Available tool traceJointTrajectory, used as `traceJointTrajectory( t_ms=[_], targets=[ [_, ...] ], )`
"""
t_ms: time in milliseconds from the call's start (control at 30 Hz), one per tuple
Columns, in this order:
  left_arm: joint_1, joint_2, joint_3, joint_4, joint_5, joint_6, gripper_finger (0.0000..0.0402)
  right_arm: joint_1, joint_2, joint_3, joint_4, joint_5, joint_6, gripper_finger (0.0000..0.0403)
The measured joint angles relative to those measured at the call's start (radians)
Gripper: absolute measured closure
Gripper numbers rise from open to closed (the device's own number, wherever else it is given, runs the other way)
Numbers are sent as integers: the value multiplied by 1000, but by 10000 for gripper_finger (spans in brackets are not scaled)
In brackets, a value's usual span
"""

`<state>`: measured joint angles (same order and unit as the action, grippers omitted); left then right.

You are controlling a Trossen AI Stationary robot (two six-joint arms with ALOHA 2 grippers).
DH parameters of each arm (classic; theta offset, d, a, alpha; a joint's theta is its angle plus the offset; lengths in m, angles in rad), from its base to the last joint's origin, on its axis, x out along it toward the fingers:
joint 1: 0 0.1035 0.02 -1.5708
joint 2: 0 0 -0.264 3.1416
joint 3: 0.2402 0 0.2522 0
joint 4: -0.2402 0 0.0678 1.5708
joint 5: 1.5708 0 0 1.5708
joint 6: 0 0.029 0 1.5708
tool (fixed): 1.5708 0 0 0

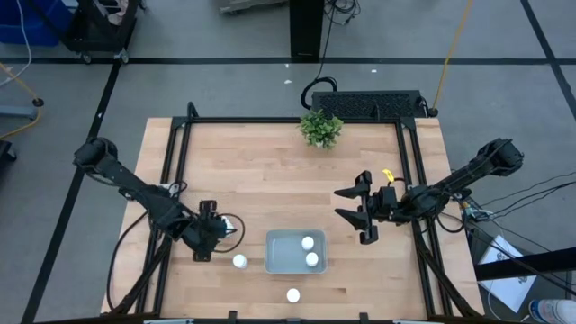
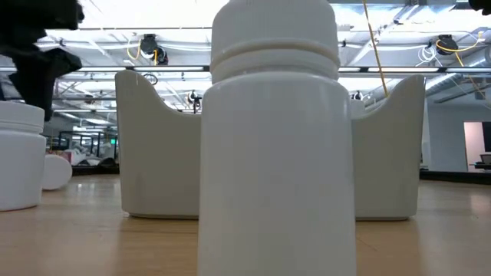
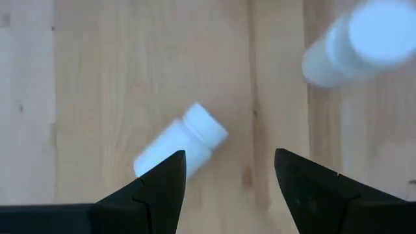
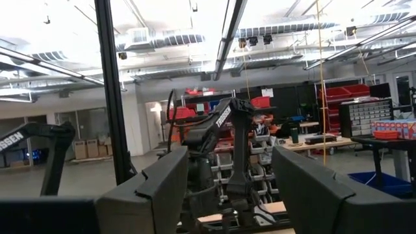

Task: Pick and place pill bottles into a basket
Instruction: Put the white pill bottle into the gray bin

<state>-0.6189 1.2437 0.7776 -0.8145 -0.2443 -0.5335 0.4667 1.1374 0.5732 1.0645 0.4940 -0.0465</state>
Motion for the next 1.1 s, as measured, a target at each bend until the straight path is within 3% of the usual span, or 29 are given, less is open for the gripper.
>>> traceJointTrajectory(
  t_ms=[100,267,500,633,1100],
  targets=[
    [-21,0,-40,60,-76,87,160,0,0,0,-1,0,5,188],
    [-24,0,-79,118,-92,262,160,0,0,0,-3,0,8,188],
    [6,0,-142,207,-150,353,160,0,0,0,-7,0,8,188],
    [42,10,-172,325,-113,437,160,0,0,0,-7,1,8,188],
    [144,162,-202,349,-86,483,160,-1,11,0,1,2,8,188]
  ],
)
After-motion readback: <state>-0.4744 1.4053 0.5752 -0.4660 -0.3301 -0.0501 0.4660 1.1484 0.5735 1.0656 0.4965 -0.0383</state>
